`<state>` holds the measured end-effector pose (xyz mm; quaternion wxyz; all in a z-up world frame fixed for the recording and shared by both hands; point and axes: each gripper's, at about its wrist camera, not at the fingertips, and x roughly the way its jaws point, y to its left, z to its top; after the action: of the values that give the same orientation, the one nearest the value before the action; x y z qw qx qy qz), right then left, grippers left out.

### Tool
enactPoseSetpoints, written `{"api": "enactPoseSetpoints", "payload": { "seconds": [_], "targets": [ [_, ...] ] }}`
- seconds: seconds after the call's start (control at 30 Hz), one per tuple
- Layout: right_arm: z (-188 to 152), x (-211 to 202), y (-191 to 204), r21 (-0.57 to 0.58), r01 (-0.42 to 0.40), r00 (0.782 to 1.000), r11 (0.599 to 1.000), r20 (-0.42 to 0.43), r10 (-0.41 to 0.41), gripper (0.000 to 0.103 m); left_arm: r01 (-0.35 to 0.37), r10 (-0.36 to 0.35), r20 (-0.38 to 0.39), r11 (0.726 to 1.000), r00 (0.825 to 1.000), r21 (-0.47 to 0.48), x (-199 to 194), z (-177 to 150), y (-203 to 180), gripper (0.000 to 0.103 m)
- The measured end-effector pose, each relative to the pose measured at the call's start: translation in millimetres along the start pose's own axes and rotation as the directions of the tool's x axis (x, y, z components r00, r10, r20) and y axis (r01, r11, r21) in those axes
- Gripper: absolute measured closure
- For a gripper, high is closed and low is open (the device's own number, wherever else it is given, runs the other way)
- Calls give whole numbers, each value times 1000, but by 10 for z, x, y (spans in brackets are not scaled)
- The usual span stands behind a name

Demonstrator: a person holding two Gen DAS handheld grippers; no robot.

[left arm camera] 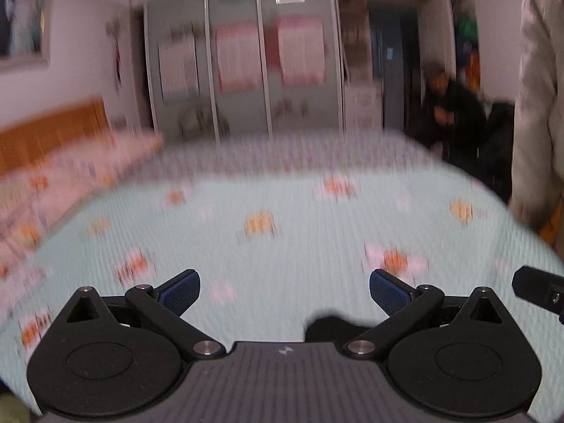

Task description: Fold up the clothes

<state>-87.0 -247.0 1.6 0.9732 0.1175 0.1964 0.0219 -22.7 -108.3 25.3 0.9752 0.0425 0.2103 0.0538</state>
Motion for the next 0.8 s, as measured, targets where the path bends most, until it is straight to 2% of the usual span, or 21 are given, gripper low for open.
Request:
{"api": "enactPoseSetpoints", "payload": {
  "seconds": [0.07,0.17,0.23,0.3,0.4,0.47,0.53,0.63,0.67,0.73,0.8],
  "targets": [
    [-13,-23,-9,23,-14,1000,1000,25,13,0,9,-10,61,1000,998,17,-96,28,17,1],
    [-10,22,-28,37,-15,1000,999,12,14,0,33,-39,129,998,991,51,-201,50,36,1],
    [-25,88,-97,72,-45,998,996,-29,47,0,55,-62,95,996,994,72,-157,42,30,1],
    [-65,258,-167,134,-53,988,990,-136,71,0,98,-99,-2,993,995,62,-39,35,52,1],
    [-195,498,-259,232,-24,944,972,-315,98,0,146,-144,-51,989,988,31,100,-40,165,1],
    [-290,633,-322,295,-6,903,956,-409,132,0,124,-129,67,990,989,69,-62,-43,222,1],
    [-366,665,-381,344,-16,888,939,-427,171,0,66,-93,201,989,975,136,-266,-40,228,0],
    [-361,636,-370,335,-14,898,942,-409,160,0,9,-60,241,979,969,205,-370,-6,153,0],
    [-342,630,-358,330,-19,902,944,-402,158,0,5,-55,225,976,973,219,-345,5,138,0],
    [-310,612,-320,306,-19,908,952,-394,144,0,1,-43,172,971,984,238,-266,3,92,0],
    [-287,605,-294,277,-13,911,961,-394,126,0,25,-43,72,971,996,237,-101,-10,89,0]
  ]
}}
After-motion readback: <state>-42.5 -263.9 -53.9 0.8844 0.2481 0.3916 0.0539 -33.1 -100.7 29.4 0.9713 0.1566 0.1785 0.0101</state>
